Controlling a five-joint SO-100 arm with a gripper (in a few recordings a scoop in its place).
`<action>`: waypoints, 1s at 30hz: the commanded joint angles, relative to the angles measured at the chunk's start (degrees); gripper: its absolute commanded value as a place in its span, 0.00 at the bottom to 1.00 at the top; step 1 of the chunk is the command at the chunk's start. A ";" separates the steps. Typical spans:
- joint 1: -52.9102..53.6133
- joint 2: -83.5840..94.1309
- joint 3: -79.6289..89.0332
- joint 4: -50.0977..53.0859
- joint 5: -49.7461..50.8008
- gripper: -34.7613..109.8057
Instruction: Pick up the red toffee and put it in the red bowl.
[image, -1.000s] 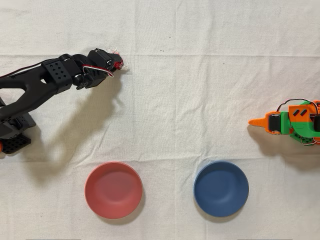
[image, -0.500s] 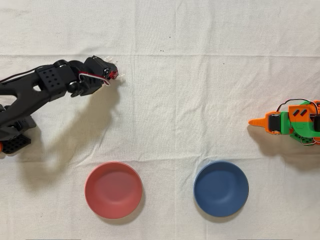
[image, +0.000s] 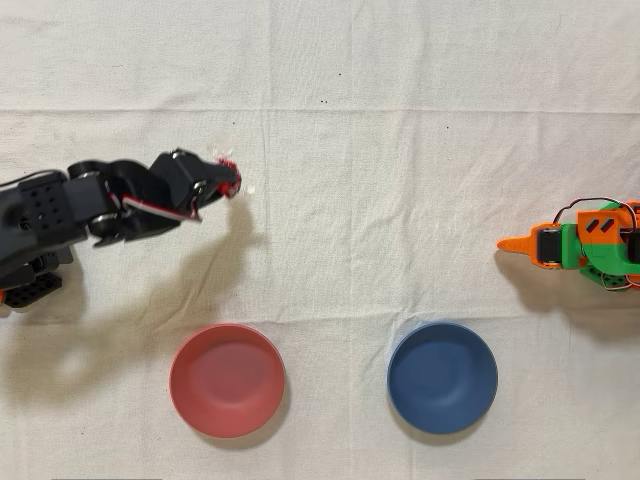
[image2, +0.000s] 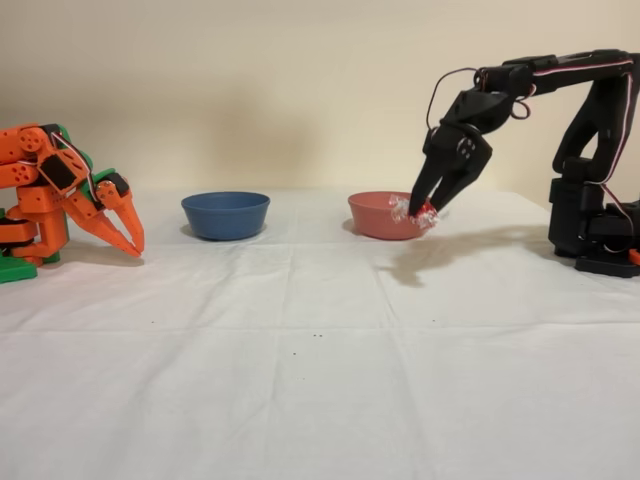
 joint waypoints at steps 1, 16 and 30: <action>3.60 8.88 -4.75 2.72 -1.49 0.30; 20.83 14.77 -9.93 4.22 -5.27 0.30; 38.76 12.66 -10.55 -1.76 -9.93 0.30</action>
